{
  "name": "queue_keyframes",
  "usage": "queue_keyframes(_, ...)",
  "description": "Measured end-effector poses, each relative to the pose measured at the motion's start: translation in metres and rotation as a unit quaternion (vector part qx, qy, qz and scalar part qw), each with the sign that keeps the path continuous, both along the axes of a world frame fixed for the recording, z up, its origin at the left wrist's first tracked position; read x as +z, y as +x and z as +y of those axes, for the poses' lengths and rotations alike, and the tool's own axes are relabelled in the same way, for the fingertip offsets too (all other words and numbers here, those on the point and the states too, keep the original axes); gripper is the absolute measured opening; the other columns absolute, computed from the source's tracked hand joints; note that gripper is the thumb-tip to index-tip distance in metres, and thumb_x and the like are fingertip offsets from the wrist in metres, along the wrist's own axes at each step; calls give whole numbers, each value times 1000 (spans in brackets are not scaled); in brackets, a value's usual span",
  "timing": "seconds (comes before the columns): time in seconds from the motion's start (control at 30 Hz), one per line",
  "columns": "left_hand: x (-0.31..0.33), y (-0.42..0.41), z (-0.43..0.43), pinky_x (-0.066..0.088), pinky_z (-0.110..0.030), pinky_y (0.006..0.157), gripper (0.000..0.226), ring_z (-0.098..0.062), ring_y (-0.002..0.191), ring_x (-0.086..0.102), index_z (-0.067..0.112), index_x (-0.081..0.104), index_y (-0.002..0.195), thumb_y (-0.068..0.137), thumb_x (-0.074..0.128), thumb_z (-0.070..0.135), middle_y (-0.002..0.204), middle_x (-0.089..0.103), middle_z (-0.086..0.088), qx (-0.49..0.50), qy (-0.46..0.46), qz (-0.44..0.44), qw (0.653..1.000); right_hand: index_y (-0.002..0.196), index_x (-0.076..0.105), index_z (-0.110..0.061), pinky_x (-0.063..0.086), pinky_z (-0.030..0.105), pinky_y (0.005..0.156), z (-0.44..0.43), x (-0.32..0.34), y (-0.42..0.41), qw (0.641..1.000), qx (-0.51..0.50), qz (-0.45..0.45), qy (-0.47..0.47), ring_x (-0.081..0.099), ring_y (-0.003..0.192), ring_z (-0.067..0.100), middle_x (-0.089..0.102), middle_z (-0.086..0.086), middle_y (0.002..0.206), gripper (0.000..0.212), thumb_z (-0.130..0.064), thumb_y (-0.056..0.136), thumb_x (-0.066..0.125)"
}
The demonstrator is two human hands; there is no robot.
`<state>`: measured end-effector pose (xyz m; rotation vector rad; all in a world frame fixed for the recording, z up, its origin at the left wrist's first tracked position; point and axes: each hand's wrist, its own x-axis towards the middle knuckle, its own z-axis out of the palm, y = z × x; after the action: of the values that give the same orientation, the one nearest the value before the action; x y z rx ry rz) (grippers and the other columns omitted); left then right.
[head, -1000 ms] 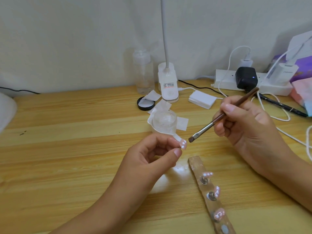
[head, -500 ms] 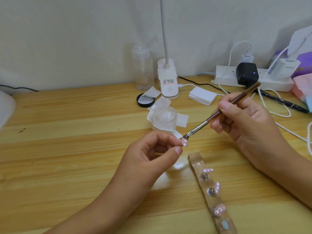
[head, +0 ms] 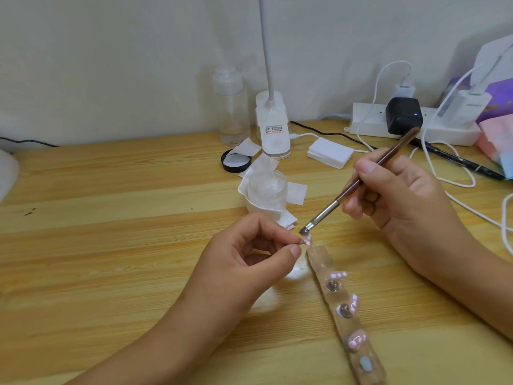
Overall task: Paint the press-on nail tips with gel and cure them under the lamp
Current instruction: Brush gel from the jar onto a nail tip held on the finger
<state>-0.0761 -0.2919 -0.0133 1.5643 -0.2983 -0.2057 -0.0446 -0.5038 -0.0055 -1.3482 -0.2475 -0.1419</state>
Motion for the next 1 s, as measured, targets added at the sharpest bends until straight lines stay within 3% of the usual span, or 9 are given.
queue_keyframes(0.17,0,0,0,50,-18,67,15,-11,78,64,29,71,73,63,72,39,89,72,-11,1,9,0,1000,77,67,-26,50,19,54,-3,-1,2,1000,2,6,24,61,54,12,65,2,61,14,-23,90,62)
queue_keyframes(0.27,1,0,0,49,-15,65,13,-6,75,63,29,70,73,64,71,39,83,73,-1,-4,6,1,1000,76,69,-30,51,20,54,-1,0,1,1000,19,-3,8,63,55,12,65,2,63,15,-24,88,63)
queue_keyframes(0.4,2,0,0,50,-17,66,14,-6,75,64,28,70,73,64,72,38,85,74,2,-3,2,9,1000,85,62,-18,51,20,56,-2,-2,2,1000,-26,-3,5,62,56,12,66,4,61,10,-27,87,65)
queue_keyframes(0.6,4,-1,0,47,-14,59,10,-5,63,62,28,69,70,73,71,19,67,66,6,-3,0,7,1000,76,67,-26,51,21,56,0,0,0,999,32,1,19,63,56,13,66,3,64,20,-20,90,55)
queue_keyframes(0.77,4,-1,0,49,-16,61,11,-7,64,63,28,69,69,72,73,19,70,68,5,-4,-8,14,1000,88,59,-15,51,20,56,-2,-1,2,999,-19,11,29,62,57,12,67,2,64,10,-24,90,62)
queue_keyframes(0.9,5,0,0,52,-19,63,11,-8,65,64,27,69,70,73,72,17,71,69,4,-2,-13,20,1000,79,67,-25,51,20,57,-1,0,1,999,36,8,35,64,59,12,66,2,65,15,-22,91,59)
queue_keyframes(1.0,4,0,0,53,-20,65,9,-9,66,65,25,70,71,73,73,17,72,70,2,-4,-20,23,1000,80,67,-24,52,20,57,0,-1,2,1000,13,11,17,64,59,12,67,3,65,14,-23,91,59)
